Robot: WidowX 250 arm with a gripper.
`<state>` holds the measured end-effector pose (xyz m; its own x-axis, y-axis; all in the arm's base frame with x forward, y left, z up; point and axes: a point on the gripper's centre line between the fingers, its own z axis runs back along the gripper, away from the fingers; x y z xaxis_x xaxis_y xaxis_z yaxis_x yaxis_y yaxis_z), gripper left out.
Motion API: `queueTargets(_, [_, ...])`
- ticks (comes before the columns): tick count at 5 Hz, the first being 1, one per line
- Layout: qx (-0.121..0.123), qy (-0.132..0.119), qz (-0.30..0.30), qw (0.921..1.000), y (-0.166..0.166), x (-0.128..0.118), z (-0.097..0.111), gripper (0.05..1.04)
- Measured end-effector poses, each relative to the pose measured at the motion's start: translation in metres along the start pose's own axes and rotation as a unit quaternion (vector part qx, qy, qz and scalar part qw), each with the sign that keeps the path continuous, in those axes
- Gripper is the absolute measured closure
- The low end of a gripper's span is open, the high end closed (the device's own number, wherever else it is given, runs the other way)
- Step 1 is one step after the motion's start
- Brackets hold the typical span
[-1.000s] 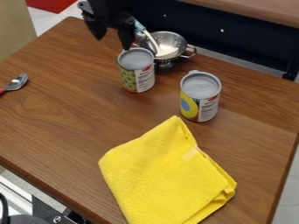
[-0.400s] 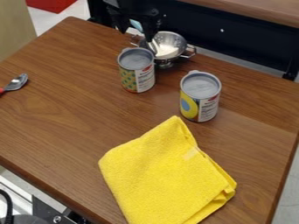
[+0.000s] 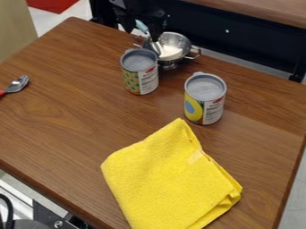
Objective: Move the silver can and put in left side
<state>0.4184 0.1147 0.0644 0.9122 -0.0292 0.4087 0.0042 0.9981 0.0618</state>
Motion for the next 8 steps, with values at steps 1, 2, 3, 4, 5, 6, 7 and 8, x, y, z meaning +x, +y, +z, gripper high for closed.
queueTargets(1, [-0.003, -0.001, -0.006, 1.0000, -0.001, -0.001, -0.008, 0.085])
queueTargets(2, [-0.019, 0.001, -0.006, 0.9998, -0.003, 0.001, -0.012, 0.085])
queueTargets(3, [-0.021, -0.012, -0.007, 0.9997, -0.003, 0.004, -0.013, 0.085])
queueTargets(4, [-0.008, -0.013, -0.003, 0.9999, -0.002, 0.003, -0.015, 0.085])
queueTargets(5, [-0.005, -0.007, 0.000, 1.0000, -0.003, -0.006, -0.020, 0.085])
queueTargets(6, [-0.007, 0.001, -0.005, 1.0000, -0.005, -0.016, -0.026, 0.085])
queueTargets(7, [-0.010, 0.002, -0.009, 0.9999, -0.008, -0.024, -0.031, 0.085])
queueTargets(8, [-0.015, 0.009, -0.013, 0.9998, -0.011, -0.030, -0.033, 0.085])
